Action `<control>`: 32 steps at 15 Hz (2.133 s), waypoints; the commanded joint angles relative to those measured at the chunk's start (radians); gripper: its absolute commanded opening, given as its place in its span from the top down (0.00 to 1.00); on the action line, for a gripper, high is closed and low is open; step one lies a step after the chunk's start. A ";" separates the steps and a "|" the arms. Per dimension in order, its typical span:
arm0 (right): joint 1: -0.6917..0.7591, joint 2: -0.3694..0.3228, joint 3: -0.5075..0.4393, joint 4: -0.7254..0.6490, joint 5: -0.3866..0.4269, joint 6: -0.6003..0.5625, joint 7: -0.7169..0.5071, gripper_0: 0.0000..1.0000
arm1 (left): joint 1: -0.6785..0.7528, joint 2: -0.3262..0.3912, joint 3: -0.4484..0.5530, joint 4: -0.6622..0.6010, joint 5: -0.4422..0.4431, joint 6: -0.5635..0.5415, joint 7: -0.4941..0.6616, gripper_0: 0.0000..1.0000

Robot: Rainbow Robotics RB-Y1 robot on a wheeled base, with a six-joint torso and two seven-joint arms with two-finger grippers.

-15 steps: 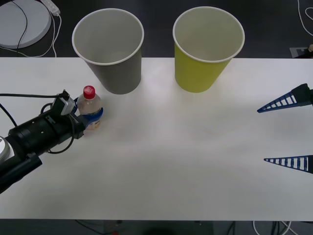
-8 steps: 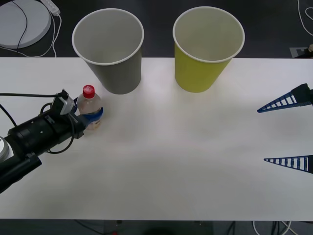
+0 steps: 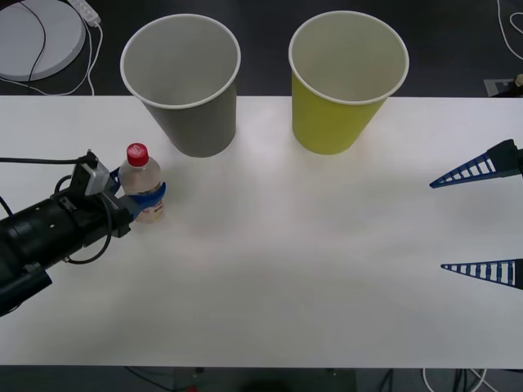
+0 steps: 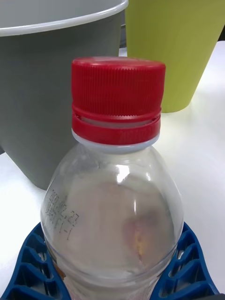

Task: Put the can into the green bin and the plastic bottle into the gray bin

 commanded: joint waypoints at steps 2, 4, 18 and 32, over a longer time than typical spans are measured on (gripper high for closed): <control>0.000 0.000 0.000 0.000 0.000 0.000 0.000 0.00 | 0.032 0.039 0.024 -0.042 0.012 -0.010 0.029 1.00; 0.000 0.000 0.000 0.000 0.000 0.000 0.000 0.00 | 0.058 0.059 0.044 -0.073 0.012 -0.013 0.054 1.00; 0.000 0.000 0.000 0.000 0.000 0.000 0.000 0.00 | 0.199 0.117 0.437 -0.314 -0.284 -0.361 0.615 1.00; 0.000 0.000 0.000 0.000 0.000 0.000 0.000 0.00 | 0.076 0.258 0.607 -0.358 -0.399 -0.600 0.960 1.00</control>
